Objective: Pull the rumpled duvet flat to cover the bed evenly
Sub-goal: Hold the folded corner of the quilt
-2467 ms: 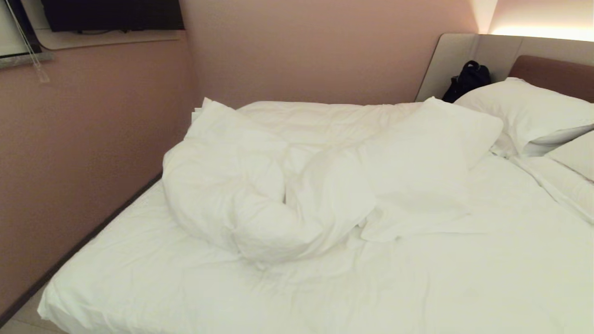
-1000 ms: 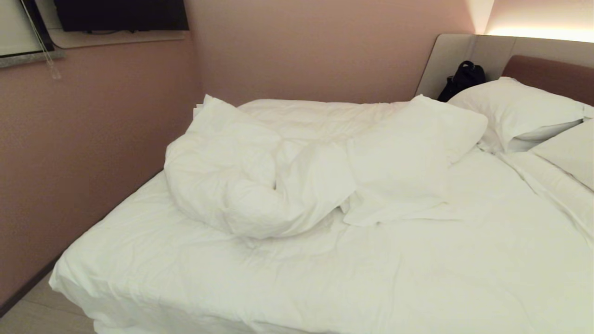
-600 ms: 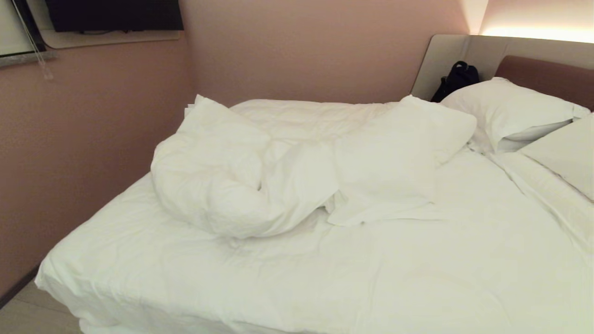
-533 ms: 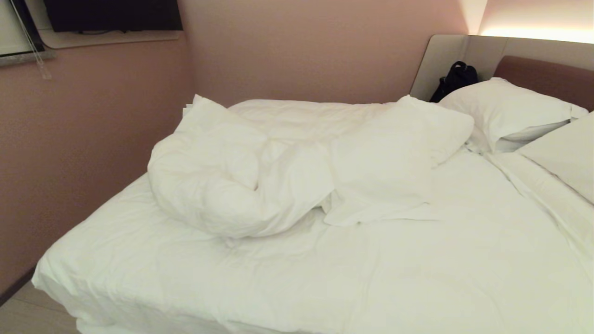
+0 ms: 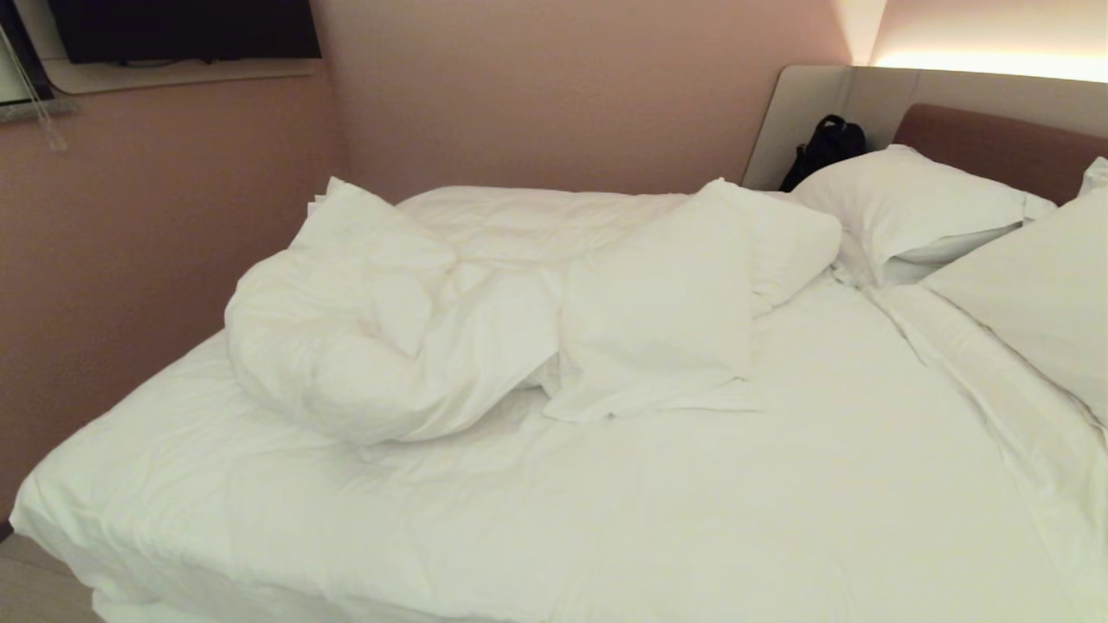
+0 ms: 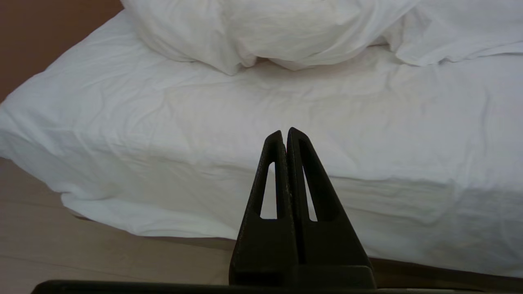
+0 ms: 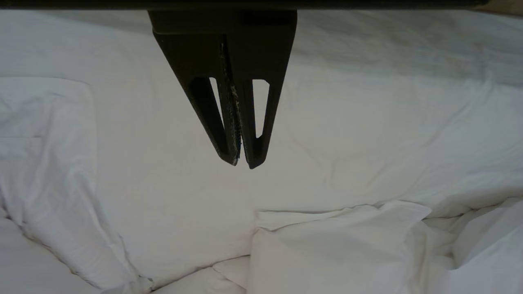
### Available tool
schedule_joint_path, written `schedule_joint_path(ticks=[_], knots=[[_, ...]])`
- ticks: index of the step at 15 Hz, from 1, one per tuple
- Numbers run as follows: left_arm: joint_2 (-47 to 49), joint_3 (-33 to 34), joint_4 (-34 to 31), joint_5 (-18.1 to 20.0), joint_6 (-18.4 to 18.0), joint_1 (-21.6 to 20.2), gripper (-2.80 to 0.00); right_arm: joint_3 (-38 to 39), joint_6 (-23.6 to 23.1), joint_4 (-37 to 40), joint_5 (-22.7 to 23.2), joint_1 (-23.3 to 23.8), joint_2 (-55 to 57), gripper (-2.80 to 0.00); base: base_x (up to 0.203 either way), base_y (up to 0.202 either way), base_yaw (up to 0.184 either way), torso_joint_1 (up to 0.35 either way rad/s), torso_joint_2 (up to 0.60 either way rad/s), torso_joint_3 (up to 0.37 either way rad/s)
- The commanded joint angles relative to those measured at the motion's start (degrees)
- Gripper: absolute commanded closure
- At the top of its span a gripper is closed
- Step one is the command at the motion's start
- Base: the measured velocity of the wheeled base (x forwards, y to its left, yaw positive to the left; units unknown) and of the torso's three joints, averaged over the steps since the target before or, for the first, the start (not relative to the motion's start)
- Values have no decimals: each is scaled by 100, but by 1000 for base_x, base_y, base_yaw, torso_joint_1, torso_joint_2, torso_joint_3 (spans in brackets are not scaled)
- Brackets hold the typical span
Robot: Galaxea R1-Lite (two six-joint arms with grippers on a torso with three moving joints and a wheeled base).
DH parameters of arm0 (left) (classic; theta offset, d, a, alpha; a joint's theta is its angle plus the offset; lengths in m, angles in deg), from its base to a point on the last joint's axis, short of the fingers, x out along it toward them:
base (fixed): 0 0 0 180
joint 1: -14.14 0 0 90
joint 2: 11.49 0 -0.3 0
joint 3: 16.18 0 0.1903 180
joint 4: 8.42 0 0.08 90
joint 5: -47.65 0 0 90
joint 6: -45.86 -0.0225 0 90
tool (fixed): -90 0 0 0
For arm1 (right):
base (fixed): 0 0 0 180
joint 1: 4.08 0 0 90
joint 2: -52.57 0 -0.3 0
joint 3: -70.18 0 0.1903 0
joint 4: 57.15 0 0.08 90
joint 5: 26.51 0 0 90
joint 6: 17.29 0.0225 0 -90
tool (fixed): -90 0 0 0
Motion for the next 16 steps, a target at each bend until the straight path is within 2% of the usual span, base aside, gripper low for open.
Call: schedule_joint_path(ticks=[1,5,16], knots=[[0,-1,-4,0,6,-1,0,0,4,-2,0,-5,-2,0,0,-195,-1,0,0,5],[0,-1,-4,-9,8,-1,0,0,-4,-2,0,-5,-2,0,0,-129,-1,2,1,0],[0,-1,-4,-9,8,-1,0,0,4,-2,0,-5,-2,0,0,0,0,0,0,0]])
